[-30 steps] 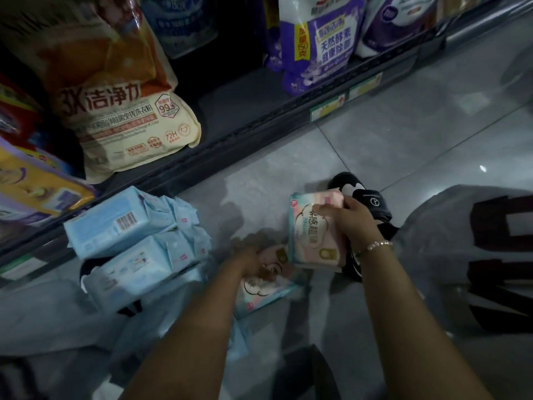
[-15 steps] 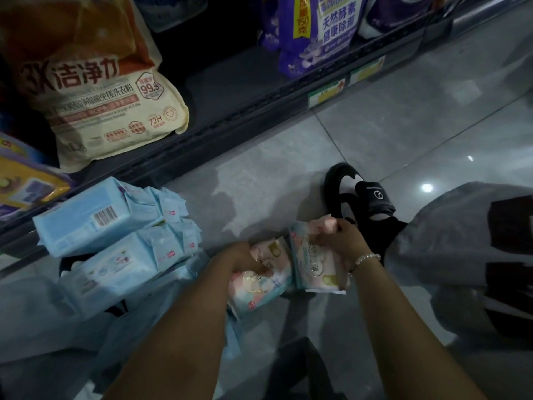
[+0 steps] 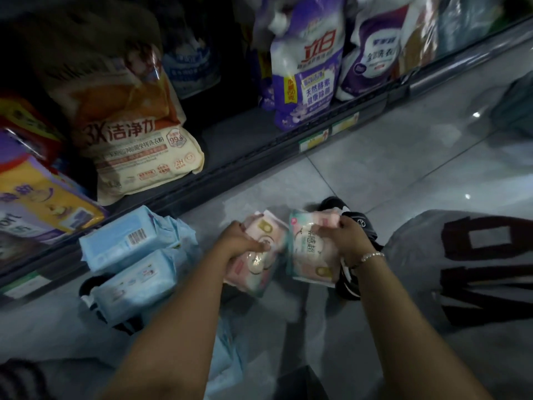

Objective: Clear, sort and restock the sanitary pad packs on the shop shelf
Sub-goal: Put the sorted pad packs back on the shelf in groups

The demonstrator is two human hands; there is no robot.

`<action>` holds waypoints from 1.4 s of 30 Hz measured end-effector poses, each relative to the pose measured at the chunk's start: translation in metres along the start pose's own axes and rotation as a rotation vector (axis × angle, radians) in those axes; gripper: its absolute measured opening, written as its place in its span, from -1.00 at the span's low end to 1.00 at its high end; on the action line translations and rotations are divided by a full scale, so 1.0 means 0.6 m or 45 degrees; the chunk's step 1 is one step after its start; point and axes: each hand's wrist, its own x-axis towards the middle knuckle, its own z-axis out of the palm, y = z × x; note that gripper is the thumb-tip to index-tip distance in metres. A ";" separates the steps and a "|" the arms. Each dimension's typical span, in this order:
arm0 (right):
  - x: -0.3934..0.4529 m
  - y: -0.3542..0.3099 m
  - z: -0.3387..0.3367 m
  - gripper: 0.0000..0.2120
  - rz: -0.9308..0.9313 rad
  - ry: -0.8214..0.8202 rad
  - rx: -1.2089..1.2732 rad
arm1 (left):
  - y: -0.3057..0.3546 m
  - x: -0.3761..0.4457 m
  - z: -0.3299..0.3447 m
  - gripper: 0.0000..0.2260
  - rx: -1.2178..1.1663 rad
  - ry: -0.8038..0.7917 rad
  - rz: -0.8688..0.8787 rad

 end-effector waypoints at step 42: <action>-0.335 -0.647 -0.097 -0.76 -1.151 -0.181 0.609 | 0.601 -0.596 -0.452 -0.39 0.336 0.894 0.924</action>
